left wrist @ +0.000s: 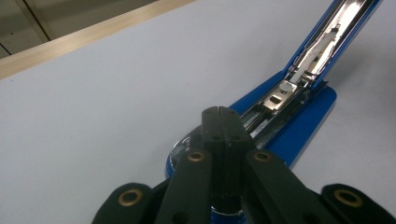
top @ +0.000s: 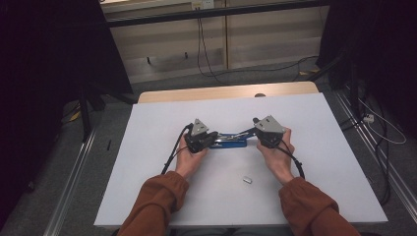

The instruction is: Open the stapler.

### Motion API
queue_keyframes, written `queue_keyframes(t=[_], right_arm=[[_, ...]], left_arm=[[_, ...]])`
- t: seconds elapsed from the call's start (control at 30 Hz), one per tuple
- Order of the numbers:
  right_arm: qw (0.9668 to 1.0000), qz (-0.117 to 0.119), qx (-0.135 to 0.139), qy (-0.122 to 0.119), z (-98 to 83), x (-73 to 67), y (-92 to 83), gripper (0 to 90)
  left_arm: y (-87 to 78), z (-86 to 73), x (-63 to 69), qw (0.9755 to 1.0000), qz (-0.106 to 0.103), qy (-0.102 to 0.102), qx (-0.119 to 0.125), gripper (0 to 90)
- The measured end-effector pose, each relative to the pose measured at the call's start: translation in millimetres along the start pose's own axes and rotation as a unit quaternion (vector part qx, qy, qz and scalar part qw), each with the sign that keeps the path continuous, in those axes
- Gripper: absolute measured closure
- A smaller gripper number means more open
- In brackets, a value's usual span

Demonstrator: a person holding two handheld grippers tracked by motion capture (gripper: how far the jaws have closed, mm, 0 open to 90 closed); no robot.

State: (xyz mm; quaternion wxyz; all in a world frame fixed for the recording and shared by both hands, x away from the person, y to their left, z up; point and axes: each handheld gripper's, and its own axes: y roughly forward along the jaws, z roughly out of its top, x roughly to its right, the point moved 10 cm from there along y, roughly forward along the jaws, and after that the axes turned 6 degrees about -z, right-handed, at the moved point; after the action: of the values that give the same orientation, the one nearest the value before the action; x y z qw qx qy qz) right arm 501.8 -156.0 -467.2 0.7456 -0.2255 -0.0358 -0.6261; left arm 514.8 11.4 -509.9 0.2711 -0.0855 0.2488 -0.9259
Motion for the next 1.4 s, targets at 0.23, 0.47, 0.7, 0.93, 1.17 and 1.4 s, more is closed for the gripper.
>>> queue_keyframes(t=[0.23,0.47,0.7,0.93,1.17,1.4], right_arm=[[1.0,0.009,-0.002,-0.002,-2.3,-3.6,-1.4,90.0],[0.9999,0.011,-0.011,0.002,-11.2,-1.4,-2.1,90.0],[0.9997,0.015,-0.017,0.006,-16.9,-1.3,-2.4,90.0],[0.9994,0.02,-0.024,0.011,-22.1,-1.7,-0.9,90.0],[0.999,0.022,-0.037,0.015,-30.8,0.4,0.3,90.0],[0.9988,0.024,-0.04,0.014,-32.1,0.2,-0.6,90.0]], left_arm=[[0.0,0.0,0.0,1.0,0.0,0.0,0.0,90.0],[0.0,0.1,0.0,1.0,0.0,-0.001,0.0,90.0],[0.0,0.1,0.0,1.0,0.0,-0.001,0.0,90.0],[0.1,0.2,0.2,1.0,0.0,-0.002,0.001,90.0],[0.0,0.1,0.2,1.0,0.0,-0.003,0.0,90.0],[0.0,0.0,0.0,1.0,0.0,0.0,0.0,90.0]])
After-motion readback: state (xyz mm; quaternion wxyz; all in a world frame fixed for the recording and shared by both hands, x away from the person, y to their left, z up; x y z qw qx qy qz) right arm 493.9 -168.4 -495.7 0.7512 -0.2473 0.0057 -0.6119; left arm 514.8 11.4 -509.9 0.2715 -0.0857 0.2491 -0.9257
